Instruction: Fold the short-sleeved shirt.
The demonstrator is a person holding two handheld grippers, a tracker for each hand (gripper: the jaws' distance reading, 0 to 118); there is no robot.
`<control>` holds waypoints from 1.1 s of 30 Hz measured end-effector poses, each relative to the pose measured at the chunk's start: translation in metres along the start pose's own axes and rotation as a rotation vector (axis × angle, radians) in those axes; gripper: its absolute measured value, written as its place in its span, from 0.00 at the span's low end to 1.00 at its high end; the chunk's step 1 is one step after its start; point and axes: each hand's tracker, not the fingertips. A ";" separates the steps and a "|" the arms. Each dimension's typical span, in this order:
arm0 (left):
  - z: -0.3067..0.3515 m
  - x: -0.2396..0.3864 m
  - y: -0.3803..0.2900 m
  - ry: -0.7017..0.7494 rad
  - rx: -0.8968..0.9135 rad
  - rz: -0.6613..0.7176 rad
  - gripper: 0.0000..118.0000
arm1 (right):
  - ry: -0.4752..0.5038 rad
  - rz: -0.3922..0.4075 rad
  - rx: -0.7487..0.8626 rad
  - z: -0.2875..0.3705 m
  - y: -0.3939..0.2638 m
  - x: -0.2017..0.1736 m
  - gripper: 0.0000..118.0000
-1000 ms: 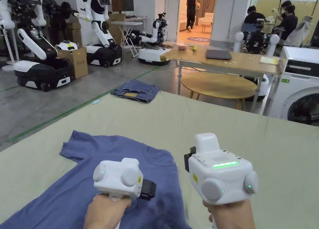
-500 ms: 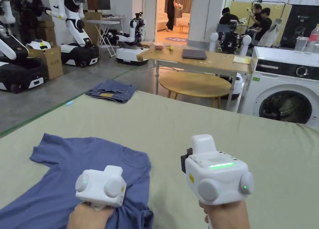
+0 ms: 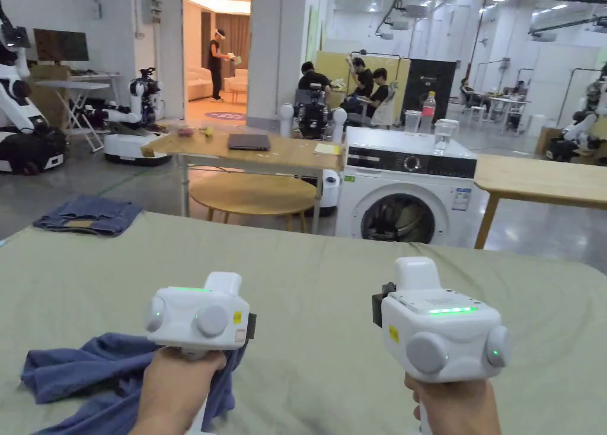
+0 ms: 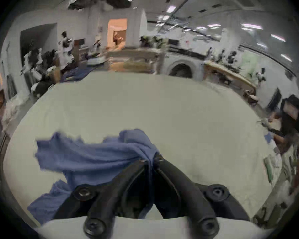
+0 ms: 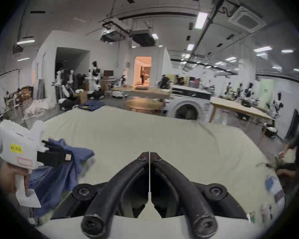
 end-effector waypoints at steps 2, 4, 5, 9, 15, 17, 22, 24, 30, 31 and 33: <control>0.001 0.057 0.018 -0.100 0.034 -0.030 0.00 | -0.070 -0.016 0.004 0.022 0.000 0.039 0.00; 0.002 0.114 0.031 -0.167 0.063 -0.108 0.00 | -0.132 -0.026 0.014 0.044 -0.003 0.072 0.00; 0.003 0.144 0.034 -0.207 0.075 -0.156 0.00 | -0.160 -0.029 0.013 0.054 -0.005 0.088 0.00; -0.001 0.242 0.016 -0.285 -0.011 -0.308 0.00 | -0.250 -0.047 0.009 0.087 -0.016 0.140 0.00; -0.073 0.281 -0.068 -0.207 -0.284 -0.322 0.00 | -0.311 -0.085 -0.047 0.110 -0.051 0.189 0.00; -0.086 0.278 -0.090 -0.197 -0.316 -0.277 0.00 | -0.320 -0.088 -0.071 0.110 -0.064 0.198 0.00; -0.080 0.255 -0.088 -0.217 -0.227 -0.226 0.53 | -0.298 -0.100 -0.076 0.110 -0.078 0.197 0.00; -0.050 0.234 -0.075 -0.168 -0.086 -0.301 0.92 | -0.258 -0.104 -0.052 0.106 -0.077 0.185 0.00; 0.078 0.123 -0.072 0.041 0.245 -0.328 0.92 | -0.128 -0.112 0.043 0.098 -0.077 0.130 0.00; 0.099 0.098 -0.081 0.099 0.291 -0.297 0.92 | -0.100 -0.124 0.066 0.097 -0.080 0.121 0.00; 0.127 0.054 -0.098 0.150 0.292 -0.273 0.92 | -0.085 -0.109 0.076 0.095 -0.086 0.105 0.00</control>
